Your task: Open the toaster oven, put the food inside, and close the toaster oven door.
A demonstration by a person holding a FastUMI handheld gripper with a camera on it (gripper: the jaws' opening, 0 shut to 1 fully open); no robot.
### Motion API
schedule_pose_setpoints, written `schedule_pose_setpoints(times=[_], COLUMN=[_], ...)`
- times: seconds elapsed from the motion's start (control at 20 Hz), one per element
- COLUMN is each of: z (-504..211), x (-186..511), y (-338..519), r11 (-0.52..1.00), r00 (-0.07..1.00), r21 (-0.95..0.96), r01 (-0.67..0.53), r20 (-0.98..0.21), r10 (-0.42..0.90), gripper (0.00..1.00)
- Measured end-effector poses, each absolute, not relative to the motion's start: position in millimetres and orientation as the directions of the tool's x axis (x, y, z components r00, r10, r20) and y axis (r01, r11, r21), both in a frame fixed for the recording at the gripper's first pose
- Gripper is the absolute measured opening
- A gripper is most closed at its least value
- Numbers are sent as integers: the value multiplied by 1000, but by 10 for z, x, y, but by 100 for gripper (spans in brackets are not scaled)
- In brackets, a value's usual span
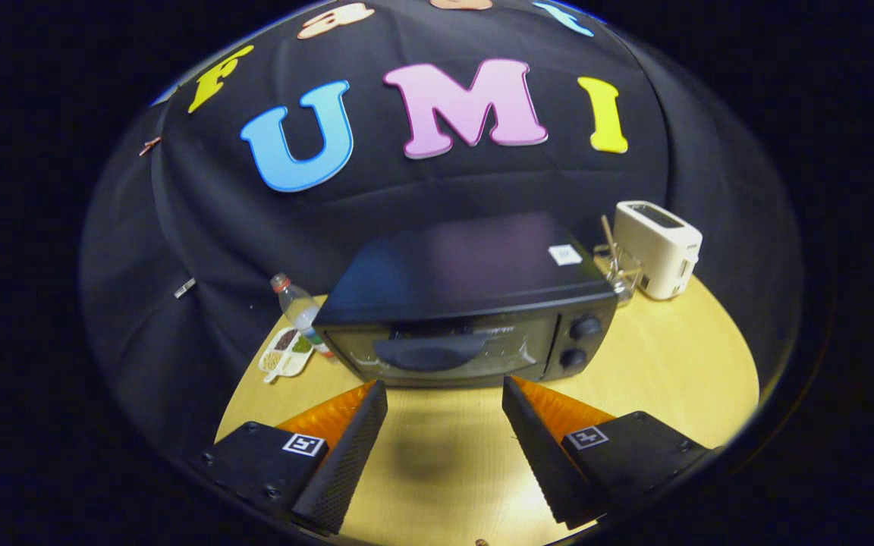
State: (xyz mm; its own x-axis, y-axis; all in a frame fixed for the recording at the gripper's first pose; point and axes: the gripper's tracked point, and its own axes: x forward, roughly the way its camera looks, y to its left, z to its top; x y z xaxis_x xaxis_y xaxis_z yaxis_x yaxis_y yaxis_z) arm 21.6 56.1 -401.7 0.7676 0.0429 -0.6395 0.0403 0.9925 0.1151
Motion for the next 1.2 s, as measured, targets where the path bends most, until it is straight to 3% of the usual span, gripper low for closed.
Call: schedule_pose_setpoints(times=[0.3, 0.75, 1.2], z=[-2437, -632, -506], x=[508, 665, 698], y=[-315, -1107, -1353], r11=[998, 988, 999], r00=[916, 993, 990], r21=[-8, -147, 20], r01=[61, 35, -45], r20=[-398, -105, -132], r10=[-59, -51, 47], gripper=[99, 98, 96])
